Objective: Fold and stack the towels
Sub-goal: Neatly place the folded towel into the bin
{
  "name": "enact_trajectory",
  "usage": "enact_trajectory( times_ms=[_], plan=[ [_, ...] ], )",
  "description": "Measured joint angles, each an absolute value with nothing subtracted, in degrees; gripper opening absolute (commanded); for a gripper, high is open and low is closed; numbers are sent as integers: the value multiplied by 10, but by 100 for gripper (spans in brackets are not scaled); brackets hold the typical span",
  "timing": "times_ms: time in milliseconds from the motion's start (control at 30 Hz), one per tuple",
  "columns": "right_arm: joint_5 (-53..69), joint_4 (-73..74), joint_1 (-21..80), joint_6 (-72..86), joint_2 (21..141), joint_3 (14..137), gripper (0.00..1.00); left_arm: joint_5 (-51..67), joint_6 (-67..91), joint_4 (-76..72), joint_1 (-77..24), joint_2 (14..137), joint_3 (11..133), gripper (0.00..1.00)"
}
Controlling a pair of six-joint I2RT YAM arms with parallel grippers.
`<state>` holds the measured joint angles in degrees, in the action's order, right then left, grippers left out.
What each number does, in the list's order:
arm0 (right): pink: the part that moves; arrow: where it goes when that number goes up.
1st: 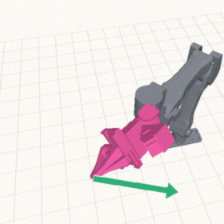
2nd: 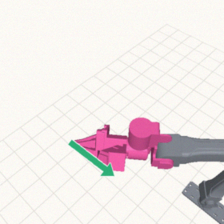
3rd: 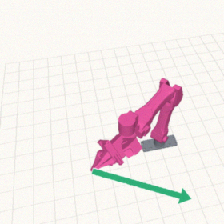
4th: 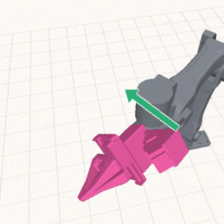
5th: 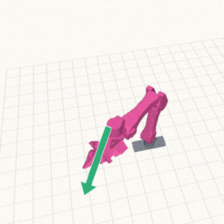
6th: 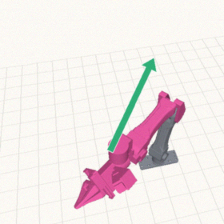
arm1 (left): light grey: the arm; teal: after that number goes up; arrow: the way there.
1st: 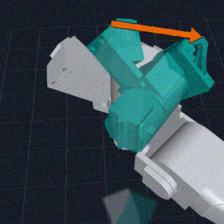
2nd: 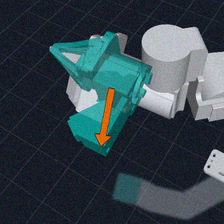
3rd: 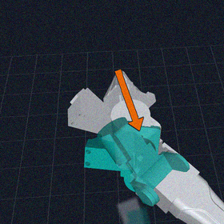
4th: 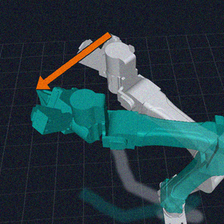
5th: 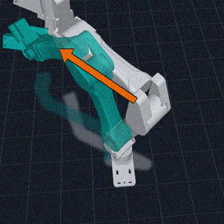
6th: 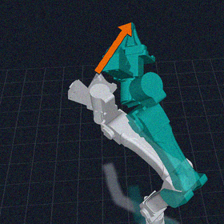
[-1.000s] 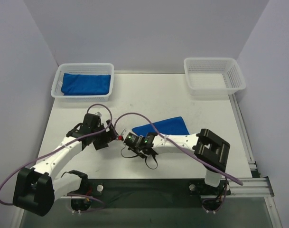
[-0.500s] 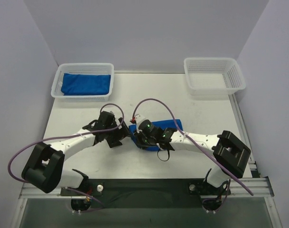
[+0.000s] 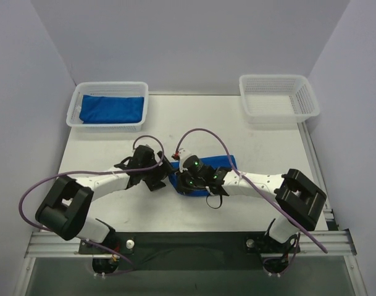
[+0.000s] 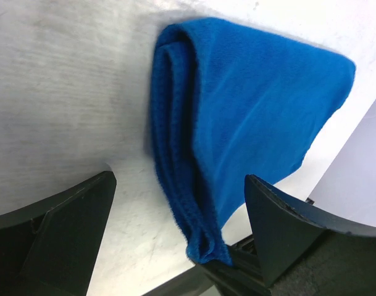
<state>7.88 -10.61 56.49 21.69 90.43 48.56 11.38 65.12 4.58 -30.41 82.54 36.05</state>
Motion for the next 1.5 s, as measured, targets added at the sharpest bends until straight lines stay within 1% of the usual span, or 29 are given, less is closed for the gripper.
enact_trajectory(
  times_ms=[533,633,733,867,967,1033,1133,1167,1200,1267,1300,1367,1433,1500],
  plan=[
    [106,-136,542,256,894,459,0,114,717,-40,-331,865,359,96],
    [108,-140,535,260,883,455,0,111,735,-65,-332,864,346,95],
    [109,-140,531,262,873,455,0,107,749,-83,-333,860,333,91],
    [110,-140,529,265,867,455,0,102,760,-89,-333,861,328,81],
    [110,-140,529,266,867,455,0,101,763,-90,-333,865,328,76],
    [110,-140,529,266,867,455,0,99,765,-93,-333,867,327,70],
    [110,-140,529,266,867,455,0,93,772,-101,-333,870,319,55],
    [110,-139,529,266,867,455,0,92,774,-103,-333,871,317,46],
    [110,-139,529,266,867,455,0,89,775,-104,-333,872,314,39],
    [110,-139,529,267,867,455,0,84,775,-105,-333,875,307,28],
    [110,-139,529,267,867,455,0,83,775,-106,-333,876,305,23],
    [110,-139,529,267,867,454,0,81,774,-106,-333,877,302,18],
    [110,-136,529,267,867,454,25,81,770,-106,-335,877,302,8],
    [112,-133,529,269,867,454,47,81,760,-106,-335,877,302,2]
  ],
)
